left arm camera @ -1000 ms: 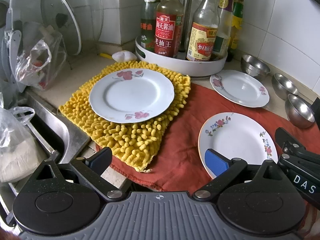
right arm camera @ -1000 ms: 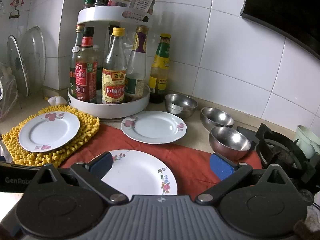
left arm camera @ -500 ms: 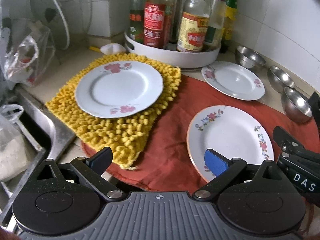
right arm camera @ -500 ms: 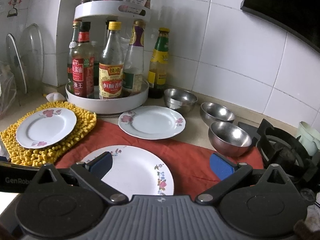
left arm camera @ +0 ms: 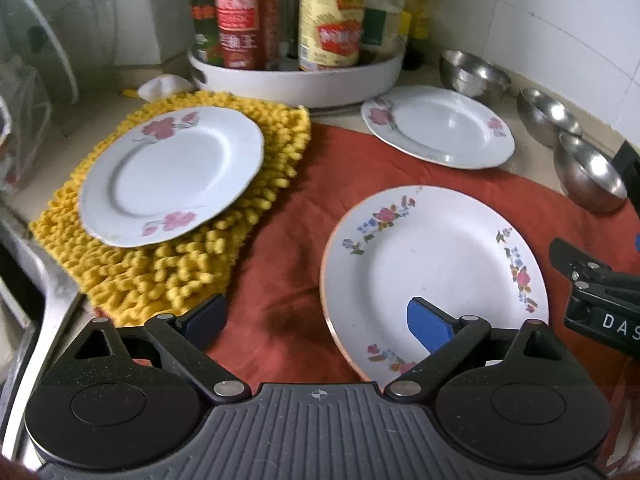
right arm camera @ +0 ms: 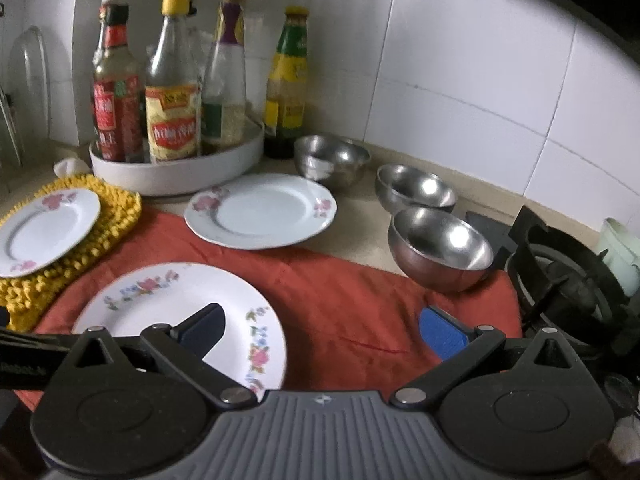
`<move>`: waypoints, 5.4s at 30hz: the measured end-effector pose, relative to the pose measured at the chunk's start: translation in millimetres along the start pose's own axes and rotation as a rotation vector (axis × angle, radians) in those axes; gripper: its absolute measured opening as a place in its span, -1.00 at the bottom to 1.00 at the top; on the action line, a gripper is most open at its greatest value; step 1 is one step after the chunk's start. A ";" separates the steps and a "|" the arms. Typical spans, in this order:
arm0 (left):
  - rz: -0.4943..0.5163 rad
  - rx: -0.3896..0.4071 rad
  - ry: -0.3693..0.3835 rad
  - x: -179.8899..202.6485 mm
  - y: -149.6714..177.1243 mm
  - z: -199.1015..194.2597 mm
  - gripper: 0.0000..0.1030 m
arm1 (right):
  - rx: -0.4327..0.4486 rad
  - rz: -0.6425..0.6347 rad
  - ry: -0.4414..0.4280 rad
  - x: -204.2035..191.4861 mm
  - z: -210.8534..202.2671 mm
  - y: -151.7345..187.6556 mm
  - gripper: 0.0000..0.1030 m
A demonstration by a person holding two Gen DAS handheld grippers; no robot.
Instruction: Organize plates and bowls
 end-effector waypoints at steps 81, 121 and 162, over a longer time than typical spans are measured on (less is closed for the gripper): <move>-0.057 0.034 0.069 -177.7 -88.7 88.3 0.83 | -0.232 -0.020 -0.655 -226.5 109.3 -48.2 -0.28; -0.009 0.019 0.035 -134.5 -86.4 69.9 0.80 | -0.250 0.011 -0.655 -185.2 107.7 -37.5 -0.29; 0.284 -0.005 0.258 54.9 -46.6 27.0 0.81 | -0.261 0.269 -0.416 4.8 25.8 39.1 -0.29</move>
Point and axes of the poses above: each gripper's, at about its wrist camera, not at the fingertips, and z roughly the way its jaws point, x to its right, y to its underside, the point moved 9 cm from there along z, roughly the way its jaws point, and after that the axes turned 4 degrees about -y, right-handed, at the moved point
